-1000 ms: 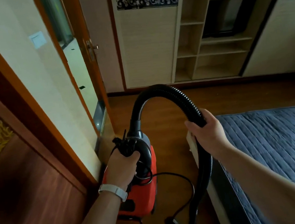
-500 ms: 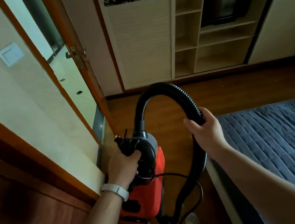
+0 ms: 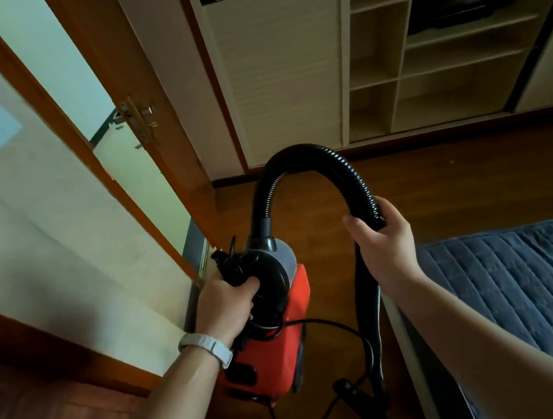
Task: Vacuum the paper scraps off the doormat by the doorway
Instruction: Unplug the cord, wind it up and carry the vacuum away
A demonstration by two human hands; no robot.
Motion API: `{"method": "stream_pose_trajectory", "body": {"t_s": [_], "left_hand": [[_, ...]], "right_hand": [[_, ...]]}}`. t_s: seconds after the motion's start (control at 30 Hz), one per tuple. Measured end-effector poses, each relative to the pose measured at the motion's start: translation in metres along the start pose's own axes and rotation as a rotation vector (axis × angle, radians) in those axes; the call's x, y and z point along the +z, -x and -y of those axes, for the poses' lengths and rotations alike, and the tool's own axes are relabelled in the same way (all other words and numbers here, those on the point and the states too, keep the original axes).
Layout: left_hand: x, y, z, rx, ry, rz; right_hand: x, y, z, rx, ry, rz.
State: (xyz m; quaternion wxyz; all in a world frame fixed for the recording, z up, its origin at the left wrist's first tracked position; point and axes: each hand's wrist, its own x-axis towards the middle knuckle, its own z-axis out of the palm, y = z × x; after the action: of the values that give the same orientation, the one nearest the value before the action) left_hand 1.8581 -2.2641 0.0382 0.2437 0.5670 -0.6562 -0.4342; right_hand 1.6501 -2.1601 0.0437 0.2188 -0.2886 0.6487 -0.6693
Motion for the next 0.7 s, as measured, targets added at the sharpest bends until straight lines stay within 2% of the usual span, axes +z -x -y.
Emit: {"method": "stream_pose_trajectory", "body": {"t_s": [0.33,0.7], "left_hand": [[0.031,-0.086,-0.024,0.03,0.024,0.084],[0.067,-0.271,-0.052,0.063,0.027,0.272]], "right_hand": [[0.003,-0.082,-0.008,-0.018,0.054,-0.014],[0.049,-0.214,-0.022,0.054,0.143,-0.187]]}}
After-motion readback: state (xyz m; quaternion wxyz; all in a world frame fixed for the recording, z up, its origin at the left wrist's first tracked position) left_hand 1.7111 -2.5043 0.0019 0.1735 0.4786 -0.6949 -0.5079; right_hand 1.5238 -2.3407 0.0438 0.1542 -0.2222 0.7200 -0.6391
